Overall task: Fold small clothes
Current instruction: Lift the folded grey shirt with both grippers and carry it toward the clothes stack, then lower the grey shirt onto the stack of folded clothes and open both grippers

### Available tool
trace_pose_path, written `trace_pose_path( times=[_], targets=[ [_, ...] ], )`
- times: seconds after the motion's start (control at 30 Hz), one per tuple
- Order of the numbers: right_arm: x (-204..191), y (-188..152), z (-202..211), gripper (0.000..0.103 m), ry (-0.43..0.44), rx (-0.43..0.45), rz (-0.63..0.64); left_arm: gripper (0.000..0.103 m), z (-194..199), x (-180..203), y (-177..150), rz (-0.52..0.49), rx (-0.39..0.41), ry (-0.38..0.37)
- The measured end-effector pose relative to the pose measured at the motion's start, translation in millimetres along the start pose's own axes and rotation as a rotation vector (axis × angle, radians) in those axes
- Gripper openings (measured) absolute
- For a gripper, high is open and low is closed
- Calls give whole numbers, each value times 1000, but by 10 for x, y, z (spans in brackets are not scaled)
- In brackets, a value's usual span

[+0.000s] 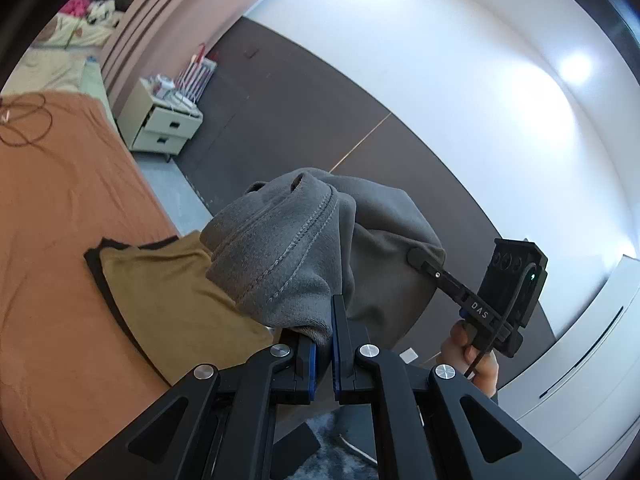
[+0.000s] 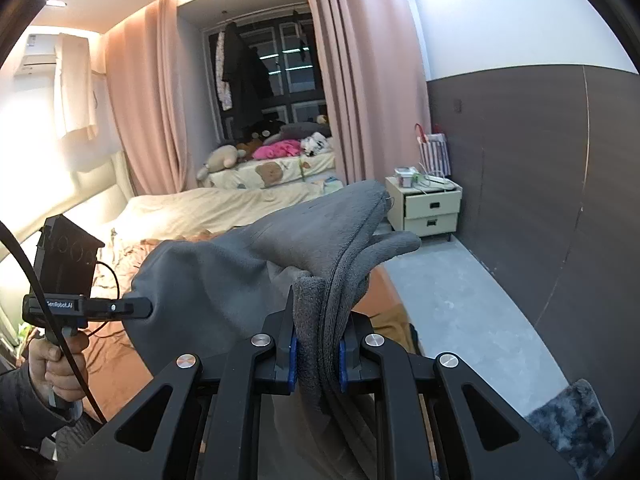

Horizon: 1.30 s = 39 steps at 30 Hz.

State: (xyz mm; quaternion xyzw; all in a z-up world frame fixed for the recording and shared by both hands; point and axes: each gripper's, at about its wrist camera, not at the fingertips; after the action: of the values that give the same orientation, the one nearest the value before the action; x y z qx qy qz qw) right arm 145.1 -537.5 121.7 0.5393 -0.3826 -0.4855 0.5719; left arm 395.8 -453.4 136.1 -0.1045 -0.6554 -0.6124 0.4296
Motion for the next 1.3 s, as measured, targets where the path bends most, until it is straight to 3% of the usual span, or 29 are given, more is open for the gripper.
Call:
trace_pose_path(
  times=[0.3,0.4,0.7,1.1,1.2,1.27,1.3],
  targets=[
    [-124,-137,-499,11,-43,-63,-31,5,-442,-525,-11,53,-40,64],
    [-173,-196,-727,11,-44,-90,-60,5,-600,-739,-7,14,-68,117],
    [-290,-260,-1292,11,-61,-160,-75,5,-902,-1362,103,33,-92,192],
    [43,-461,-1744,12,-91,-224,-104,5,-1344,-1986,79,-166,-79,382],
    [118,-607,-1965,22,-162,-270,-121,18,-1542,-2248,7,-165,-122,441],
    [242,-766,-2128,49,-231,-351,-151,23,-1667,-2491,-76,-124,-178,492],
    [301,-841,-2158,51,-252,-379,-165,23,-1705,-2643,-133,-85,-207,520]
  ],
)
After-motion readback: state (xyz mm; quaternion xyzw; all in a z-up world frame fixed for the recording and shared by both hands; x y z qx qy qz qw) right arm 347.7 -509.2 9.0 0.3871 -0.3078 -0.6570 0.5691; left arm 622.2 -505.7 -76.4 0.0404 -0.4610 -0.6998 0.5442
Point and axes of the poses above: each gripper's, at about its wrist camera, not at the fingertips, and z roughly against the way its jaws point, x to its right, y to its top, and after that the axes turned 15 degrees about x, right-handed
